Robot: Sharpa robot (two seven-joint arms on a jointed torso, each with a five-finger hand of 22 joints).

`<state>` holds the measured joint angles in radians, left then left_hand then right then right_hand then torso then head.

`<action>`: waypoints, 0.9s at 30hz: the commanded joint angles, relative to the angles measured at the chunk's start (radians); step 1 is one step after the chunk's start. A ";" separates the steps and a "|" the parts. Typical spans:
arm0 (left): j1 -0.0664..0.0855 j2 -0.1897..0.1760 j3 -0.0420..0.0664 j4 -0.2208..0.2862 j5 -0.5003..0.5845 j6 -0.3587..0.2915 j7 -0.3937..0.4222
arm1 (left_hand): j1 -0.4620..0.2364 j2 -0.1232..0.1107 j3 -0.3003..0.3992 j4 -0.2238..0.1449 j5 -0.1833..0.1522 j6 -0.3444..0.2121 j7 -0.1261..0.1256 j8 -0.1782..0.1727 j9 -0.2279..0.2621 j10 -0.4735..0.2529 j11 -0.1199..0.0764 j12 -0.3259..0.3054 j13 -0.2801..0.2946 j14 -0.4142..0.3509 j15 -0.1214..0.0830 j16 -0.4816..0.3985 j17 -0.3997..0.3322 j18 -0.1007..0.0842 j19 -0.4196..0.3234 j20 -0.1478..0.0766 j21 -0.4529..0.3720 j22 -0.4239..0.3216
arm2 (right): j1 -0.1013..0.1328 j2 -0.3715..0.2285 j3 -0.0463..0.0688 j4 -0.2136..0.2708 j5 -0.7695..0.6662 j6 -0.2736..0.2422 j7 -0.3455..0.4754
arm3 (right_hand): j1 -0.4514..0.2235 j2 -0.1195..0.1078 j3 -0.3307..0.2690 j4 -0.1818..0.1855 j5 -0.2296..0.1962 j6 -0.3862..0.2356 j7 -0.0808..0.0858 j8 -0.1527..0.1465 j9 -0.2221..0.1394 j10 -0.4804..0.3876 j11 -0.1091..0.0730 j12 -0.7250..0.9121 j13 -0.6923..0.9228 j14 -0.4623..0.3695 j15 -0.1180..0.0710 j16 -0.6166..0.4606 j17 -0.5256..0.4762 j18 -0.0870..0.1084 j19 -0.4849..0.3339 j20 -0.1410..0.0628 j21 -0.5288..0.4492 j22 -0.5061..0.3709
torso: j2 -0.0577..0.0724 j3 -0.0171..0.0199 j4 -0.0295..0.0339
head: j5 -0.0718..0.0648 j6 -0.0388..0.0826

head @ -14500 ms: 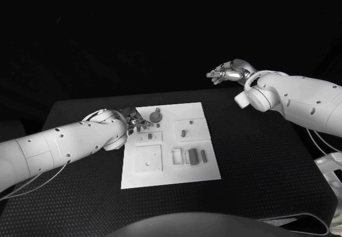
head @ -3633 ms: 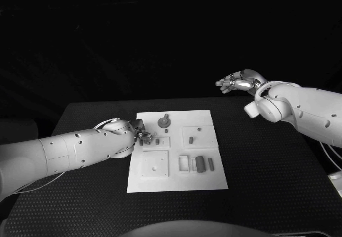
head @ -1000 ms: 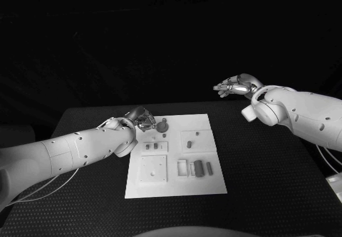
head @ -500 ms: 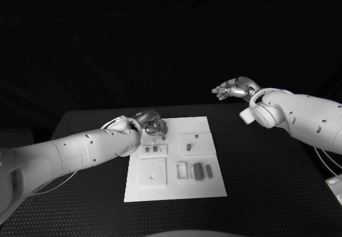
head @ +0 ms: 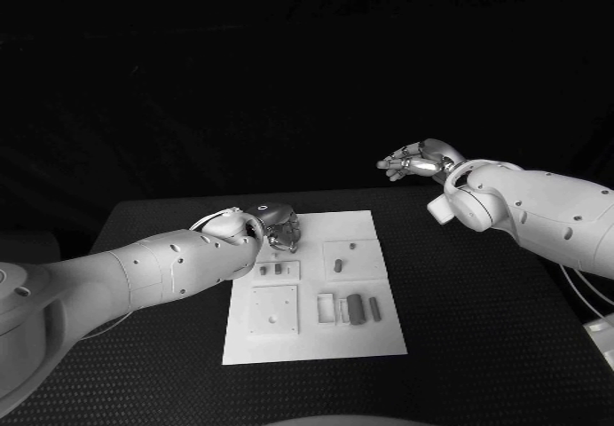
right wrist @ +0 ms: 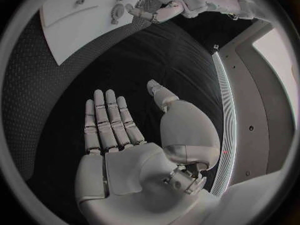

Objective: Assemble the parts on the task board

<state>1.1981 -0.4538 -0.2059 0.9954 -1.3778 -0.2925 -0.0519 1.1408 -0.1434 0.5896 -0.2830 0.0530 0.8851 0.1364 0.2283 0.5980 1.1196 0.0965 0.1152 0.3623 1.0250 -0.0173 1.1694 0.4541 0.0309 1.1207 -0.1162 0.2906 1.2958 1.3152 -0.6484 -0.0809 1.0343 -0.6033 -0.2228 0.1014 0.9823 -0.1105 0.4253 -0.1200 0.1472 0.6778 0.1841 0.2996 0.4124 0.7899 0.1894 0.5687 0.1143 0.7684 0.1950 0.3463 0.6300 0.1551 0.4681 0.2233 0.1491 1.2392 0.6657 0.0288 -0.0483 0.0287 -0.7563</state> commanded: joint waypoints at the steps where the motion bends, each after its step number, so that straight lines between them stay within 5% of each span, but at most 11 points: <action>1: 0.001 0.009 -0.001 -0.004 -0.035 0.052 -0.012 | 0.012 0.004 -0.004 0.004 -0.002 -0.006 0.003 -0.006 -0.002 -0.009 0.002 -0.010 -0.003 0.003 0.004 0.007 0.002 0.022 0.003 0.003 -0.007 0.002 | 0.000 0.001 0.000 0.000 -0.007 0.008 0.012 | 0.002 0.004 0.001 -0.004 0.001 -0.006 0.059 0.007 -0.001 -0.006 -0.001 0.006 -0.001 -0.002 -0.001 -0.003 0.001 -0.006 -0.004 0.000 -0.004 0.002 | -0.001 0.0005 0.0006 | -0.003 -0.003; 8: -0.004 0.027 -0.018 -0.026 -0.043 0.038 -0.036 | 0.012 0.013 -0.001 0.009 -0.002 0.009 -0.003 0.002 -0.005 -0.020 0.002 -0.027 -0.012 0.005 0.005 0.009 0.003 0.025 0.007 0.004 -0.009 0.006 | 0.000 0.002 0.001 0.002 -0.007 0.008 0.012 | 0.002 0.004 0.001 -0.005 0.000 -0.006 0.059 0.007 -0.001 -0.006 -0.001 0.006 -0.001 -0.002 -0.002 -0.003 0.001 -0.006 -0.003 0.000 -0.004 0.002 | 0.000 -0.0003 0.0008 | -0.009 -0.006; 27: -0.035 0.047 -0.018 -0.077 -0.034 0.071 0.005 | 0.020 0.032 0.008 0.010 -0.001 0.017 -0.002 0.005 -0.014 -0.011 0.000 -0.036 -0.018 0.016 0.003 0.016 0.005 0.030 0.021 0.003 -0.010 0.012 | 0.000 0.004 0.001 0.010 -0.007 0.008 0.012 | 0.001 0.004 0.000 -0.005 0.000 -0.006 0.060 0.007 -0.001 -0.006 -0.001 0.006 -0.002 -0.001 -0.002 -0.003 0.002 -0.006 -0.002 0.000 -0.006 0.004 | 0.000 0.0000 0.0007 | -0.011 -0.014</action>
<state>1.1652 -0.4109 -0.2238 0.9192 -1.4118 -0.2518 -0.0720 1.1633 -0.1209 0.5922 -0.2745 0.0531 0.8966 0.1337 0.2284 0.5847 1.1004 0.0982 0.0836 0.3463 1.0359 -0.0140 1.1809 0.4578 0.0386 1.1334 -0.1141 0.2867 1.3070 1.3154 -0.6457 -0.0810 1.0417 -0.6035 -0.2228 0.1018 0.9823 -0.1105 0.4253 -0.1200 0.1472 0.6778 0.1841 0.3030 0.4126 0.7899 0.1894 0.5687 0.1135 0.7684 0.1949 0.3463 0.6306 0.1552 0.4681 0.2233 0.1491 1.2411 0.6659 0.0287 -0.0478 0.0182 -0.7695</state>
